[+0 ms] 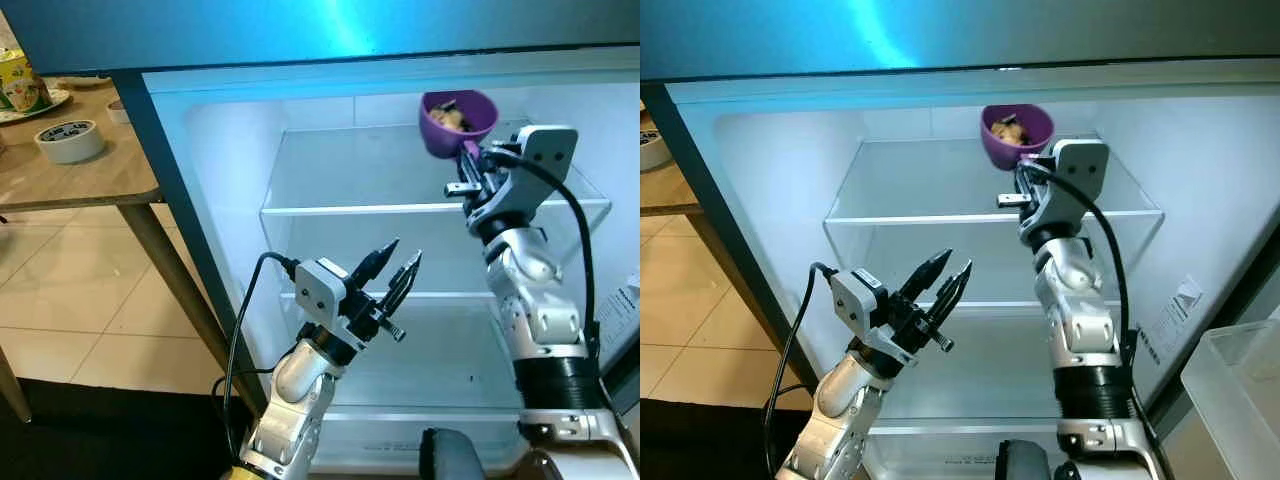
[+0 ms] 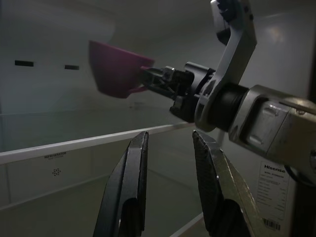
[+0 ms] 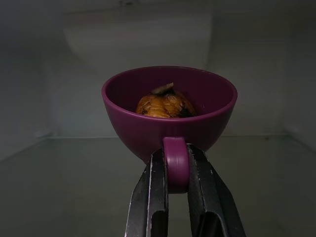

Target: Restocking fridge

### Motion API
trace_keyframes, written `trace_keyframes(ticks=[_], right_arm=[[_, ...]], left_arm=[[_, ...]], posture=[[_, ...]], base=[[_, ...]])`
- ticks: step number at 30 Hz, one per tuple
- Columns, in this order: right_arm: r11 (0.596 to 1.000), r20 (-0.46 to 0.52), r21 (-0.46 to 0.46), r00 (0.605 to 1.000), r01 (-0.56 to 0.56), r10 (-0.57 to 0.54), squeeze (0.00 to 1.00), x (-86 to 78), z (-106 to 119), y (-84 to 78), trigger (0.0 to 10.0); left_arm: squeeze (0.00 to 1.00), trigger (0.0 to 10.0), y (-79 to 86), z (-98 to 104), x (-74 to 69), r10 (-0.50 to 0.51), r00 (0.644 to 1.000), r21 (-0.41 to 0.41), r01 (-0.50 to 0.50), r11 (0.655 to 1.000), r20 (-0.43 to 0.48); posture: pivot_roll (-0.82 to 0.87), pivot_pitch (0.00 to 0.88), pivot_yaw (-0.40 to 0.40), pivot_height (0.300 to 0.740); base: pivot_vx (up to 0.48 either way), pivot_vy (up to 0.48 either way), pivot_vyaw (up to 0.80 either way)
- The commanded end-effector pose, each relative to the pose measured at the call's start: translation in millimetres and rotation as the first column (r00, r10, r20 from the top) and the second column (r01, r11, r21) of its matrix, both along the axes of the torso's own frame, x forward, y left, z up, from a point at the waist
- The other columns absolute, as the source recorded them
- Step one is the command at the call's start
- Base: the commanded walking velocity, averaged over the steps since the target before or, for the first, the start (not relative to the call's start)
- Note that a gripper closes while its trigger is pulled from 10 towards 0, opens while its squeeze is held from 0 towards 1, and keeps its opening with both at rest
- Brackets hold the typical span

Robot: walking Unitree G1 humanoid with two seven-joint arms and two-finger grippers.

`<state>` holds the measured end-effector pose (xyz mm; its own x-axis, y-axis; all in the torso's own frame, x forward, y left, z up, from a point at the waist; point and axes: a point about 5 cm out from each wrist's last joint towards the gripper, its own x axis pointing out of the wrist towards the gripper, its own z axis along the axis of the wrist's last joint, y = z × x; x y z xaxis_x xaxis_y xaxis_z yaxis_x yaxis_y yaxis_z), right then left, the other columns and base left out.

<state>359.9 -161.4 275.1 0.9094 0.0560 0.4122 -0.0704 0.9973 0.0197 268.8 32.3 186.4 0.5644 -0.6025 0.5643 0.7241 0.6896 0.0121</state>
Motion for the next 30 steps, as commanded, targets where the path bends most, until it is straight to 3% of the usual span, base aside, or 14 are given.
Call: trace_keyframes(ticks=[1,8,19,25,30], right_arm=[[1.0,0.024,-0.009,0.999,0.025,-0.025,0.0,-1.2,10,-2.7,10.0],[0.988,-0.028,-0.096,0.991,0.124,-0.127,0.0,-0.2,21,-16.5,10.0],[0.967,-0.067,-0.179,0.978,0.184,-0.198,0.0,-4.7,36,-32.0,10.0],[0.938,-0.147,-0.214,0.94,0.274,-0.308,0.0,-7.3,35,-60.2,10.0],[0.925,-0.173,-0.219,0.92,0.311,-0.351,0.0,-9.2,34,-69.4,10.0]], left_arm=[[0.0,10.0,-8.2,0,-4.0,-0.006,0.999,-0.065,0.004,0.998,-0.033],[0.0,10.0,-5.8,-3,-1.4,0.01,0.998,-0.057,-0.014,0.998,-0.058],[0.0,10.0,-4.6,-5,-0.3,0.016,0.998,-0.05,-0.02,0.999,-0.067],[0.0,10.0,-4.5,-7,0.8,0.023,0.997,-0.048,-0.027,0.998,-0.071],[0.0,10.0,-4.7,-7,0.8,0.024,0.997,-0.046,-0.027,0.999,-0.072]], posture=[[-0.11,0.066,0.025,0.45],[-0.11,0.065,0.026,0.45],[-0.11,0.065,0.026,0.45],[-0.11,0.059,0.016,0.45],[-0.11,0.059,0.018,0.45]], base=[[0.0,0.0,0.0],[0.0,0.0,0.0],[0.0,0.0,0.0],[0.0,0.0,0.0],[0.0,0.0,0.0]])
